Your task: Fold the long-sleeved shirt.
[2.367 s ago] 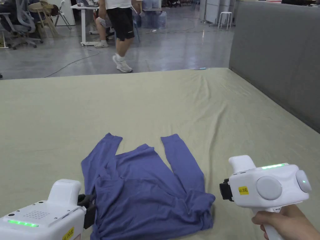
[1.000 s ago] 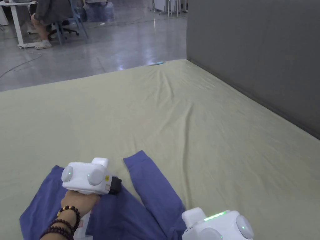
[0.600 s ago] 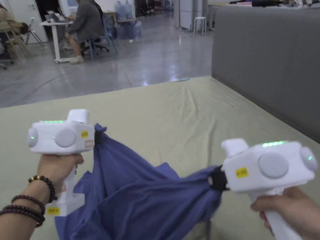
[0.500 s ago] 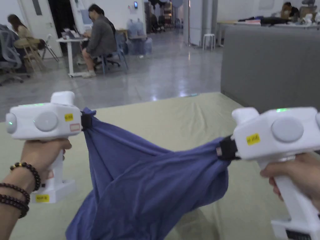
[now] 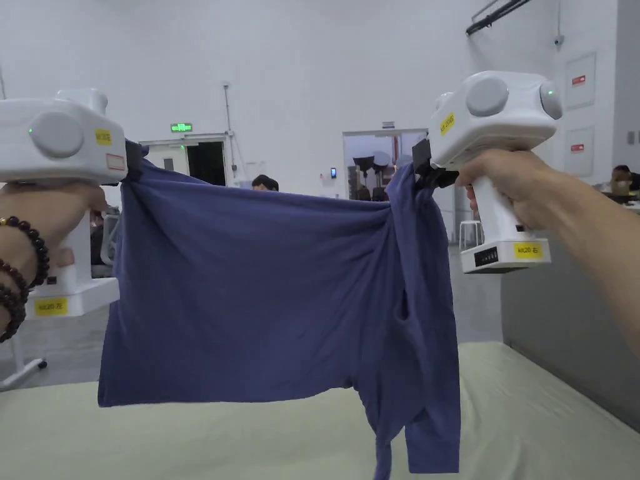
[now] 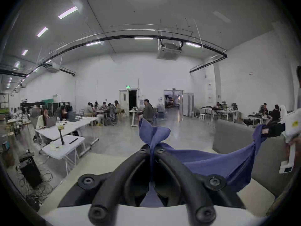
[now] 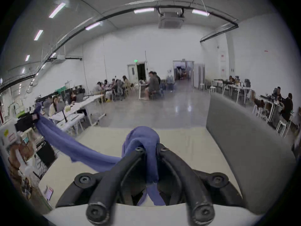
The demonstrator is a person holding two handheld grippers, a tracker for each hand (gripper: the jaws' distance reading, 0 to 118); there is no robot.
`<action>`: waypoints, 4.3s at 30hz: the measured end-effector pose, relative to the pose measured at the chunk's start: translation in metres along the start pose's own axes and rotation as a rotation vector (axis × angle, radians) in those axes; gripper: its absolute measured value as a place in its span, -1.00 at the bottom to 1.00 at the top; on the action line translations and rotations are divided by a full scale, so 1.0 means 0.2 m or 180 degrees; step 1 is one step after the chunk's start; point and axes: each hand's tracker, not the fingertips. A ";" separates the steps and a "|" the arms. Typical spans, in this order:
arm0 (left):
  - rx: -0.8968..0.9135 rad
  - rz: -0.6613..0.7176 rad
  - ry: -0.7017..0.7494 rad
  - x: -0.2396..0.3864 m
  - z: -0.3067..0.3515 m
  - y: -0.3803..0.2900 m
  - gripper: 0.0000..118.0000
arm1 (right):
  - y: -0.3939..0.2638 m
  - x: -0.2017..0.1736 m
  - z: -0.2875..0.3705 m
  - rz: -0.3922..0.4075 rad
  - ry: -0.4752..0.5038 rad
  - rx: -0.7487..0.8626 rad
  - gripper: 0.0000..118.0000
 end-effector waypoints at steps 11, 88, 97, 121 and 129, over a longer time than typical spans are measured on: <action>-0.0181 0.0105 0.0019 -0.02 -0.12 -0.21 -1.00 | -0.08 0.08 -0.17 -0.0238 -0.0061 0.0006 -0.90; -0.2420 0.0407 -0.0515 0.03 1.06 -2.44 -1.00 | -2.51 0.30 -0.29 0.0104 -0.0184 -0.2245 -0.80; -0.2497 0.0433 -0.0493 0.03 1.02 -2.45 -1.00 | -2.71 0.36 -0.96 -0.0082 -0.0331 -0.2955 0.40; -0.2397 0.0507 -0.0638 0.03 1.10 -2.46 -1.00 | -2.52 0.11 0.30 0.0298 0.0683 -0.2276 -1.00; -0.2368 0.0540 -0.0681 0.06 1.14 -2.45 -1.00 | -3.09 -0.08 0.56 0.0357 0.0989 -0.3108 -1.00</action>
